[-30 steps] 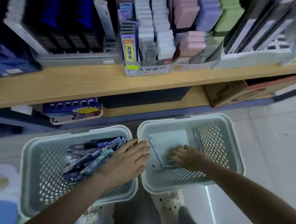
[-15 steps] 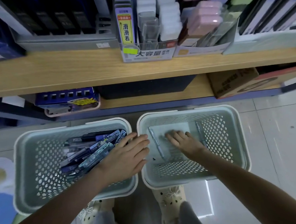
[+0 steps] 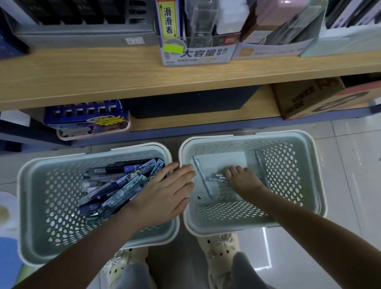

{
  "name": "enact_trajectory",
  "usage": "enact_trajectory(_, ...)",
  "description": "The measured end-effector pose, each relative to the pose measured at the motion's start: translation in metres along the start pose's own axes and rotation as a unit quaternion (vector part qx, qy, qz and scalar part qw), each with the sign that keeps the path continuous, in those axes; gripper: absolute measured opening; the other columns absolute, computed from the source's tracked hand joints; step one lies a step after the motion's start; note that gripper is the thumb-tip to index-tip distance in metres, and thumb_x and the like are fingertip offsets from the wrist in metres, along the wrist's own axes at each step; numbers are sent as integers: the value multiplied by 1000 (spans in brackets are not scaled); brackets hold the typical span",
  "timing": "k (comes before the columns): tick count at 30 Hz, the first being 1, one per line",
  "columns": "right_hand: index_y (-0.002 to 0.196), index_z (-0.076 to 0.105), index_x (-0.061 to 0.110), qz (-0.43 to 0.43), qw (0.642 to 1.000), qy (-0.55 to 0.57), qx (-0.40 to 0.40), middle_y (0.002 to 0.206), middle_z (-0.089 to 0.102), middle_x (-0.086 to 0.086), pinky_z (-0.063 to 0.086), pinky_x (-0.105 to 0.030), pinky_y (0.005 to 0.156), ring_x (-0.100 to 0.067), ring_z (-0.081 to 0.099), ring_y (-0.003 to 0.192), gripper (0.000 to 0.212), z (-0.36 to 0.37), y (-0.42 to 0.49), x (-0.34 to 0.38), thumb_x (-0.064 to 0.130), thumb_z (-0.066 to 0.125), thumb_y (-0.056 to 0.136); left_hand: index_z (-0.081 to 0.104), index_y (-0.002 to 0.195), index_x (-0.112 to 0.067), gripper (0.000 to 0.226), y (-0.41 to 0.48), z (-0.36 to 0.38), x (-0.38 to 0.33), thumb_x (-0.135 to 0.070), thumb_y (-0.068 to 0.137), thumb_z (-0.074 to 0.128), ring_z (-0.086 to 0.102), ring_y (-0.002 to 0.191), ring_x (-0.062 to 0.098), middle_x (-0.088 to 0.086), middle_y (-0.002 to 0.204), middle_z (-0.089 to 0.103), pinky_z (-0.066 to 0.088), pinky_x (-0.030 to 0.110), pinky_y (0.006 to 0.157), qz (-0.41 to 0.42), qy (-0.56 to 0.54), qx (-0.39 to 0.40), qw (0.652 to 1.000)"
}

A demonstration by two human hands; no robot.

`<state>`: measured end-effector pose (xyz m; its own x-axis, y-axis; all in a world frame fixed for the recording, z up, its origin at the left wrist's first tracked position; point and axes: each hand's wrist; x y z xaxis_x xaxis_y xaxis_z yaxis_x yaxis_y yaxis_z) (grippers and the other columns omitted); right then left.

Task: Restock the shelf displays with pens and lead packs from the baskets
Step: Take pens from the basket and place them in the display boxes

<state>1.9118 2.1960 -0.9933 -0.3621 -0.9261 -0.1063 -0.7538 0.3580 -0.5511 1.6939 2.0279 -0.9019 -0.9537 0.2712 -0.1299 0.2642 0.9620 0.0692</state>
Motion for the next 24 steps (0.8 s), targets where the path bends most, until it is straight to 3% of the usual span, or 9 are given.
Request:
enact_trajectory(4,124,48,-4,-49,999,-20,5,111,58,-21,49,-40,81,-34,60,100,56,-23,-9,-2,-2,69,72,70,108,-8,47,0,0,1,-32,103,30,41,132,24,12,128,62,25,44,115,3,-12,1,1000)
enact_trajectory(8,99,52,6,-51,997,42,-41,81,64,-10,51,-32,62,-25,62,70,70,-25,-16,-9,1,86,39,67,113,-7,45,-1,0,-1,-31,103,30,43,131,24,12,129,62,27,44,114,0,-35,-12,999)
enact_trajectory(10,103,50,7,-50,983,157,-78,87,62,-9,48,-32,67,-25,61,76,53,-40,-25,-10,1,80,61,59,121,-7,41,0,1,-4,-30,103,31,43,131,23,12,132,59,26,42,115,-23,-79,-25,996)
enact_trajectory(13,113,52,1,-26,929,349,-122,102,59,-15,37,-29,73,-28,55,89,22,-79,-43,-7,4,55,91,43,133,-9,45,11,-8,-16,-40,103,32,35,136,20,10,140,48,23,36,117,-100,-182,-32,978)
enact_trajectory(15,113,49,3,-32,881,448,-150,106,57,-14,32,-23,71,-26,55,92,20,-107,-56,-1,9,52,94,32,142,-17,54,26,-23,-26,-47,98,43,26,139,10,1,146,36,16,21,117,-169,-312,-9,935)
enact_trajectory(17,115,45,9,-65,846,500,-174,110,57,-11,37,-20,73,-20,56,98,23,-137,-67,10,15,52,93,15,145,-34,76,43,-39,-35,-41,88,65,25,136,1,-9,146,27,15,6,110,-241,-465,48,851)
enact_trajectory(19,116,39,17,-122,819,522,-204,110,53,-3,36,-8,81,-5,48,99,28,-164,-75,22,21,50,91,13,148,-28,86,56,-45,-40,-28,85,72,36,133,8,-10,138,33,19,-1,102,-275,-496,132,813)
enact_trajectory(21,112,38,21,-152,816,502,-244,107,46,5,31,-8,85,-1,42,99,27,-176,-76,29,21,50,88,38,141,-10,58,63,-51,-40,-18,90,64,44,130,22,1,130,48,29,6,98,-314,-455,170,816)
enact_trajectory(24,102,38,29,-122,823,480,-279,96,38,13,24,-8,89,0,37,95,14,-178,-67,31,25,47,93,59,109,-18,17,66,-64,-37,-21,94,51,56,103,27,4,100,60,40,28,80,-295,-476,138,817)
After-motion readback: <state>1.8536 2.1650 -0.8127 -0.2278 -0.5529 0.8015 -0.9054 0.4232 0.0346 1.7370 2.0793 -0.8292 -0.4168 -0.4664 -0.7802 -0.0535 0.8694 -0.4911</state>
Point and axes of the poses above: each hand's wrist, its own y-axis towards the middle knuckle, its own z-axis out of the palm, x = y × z
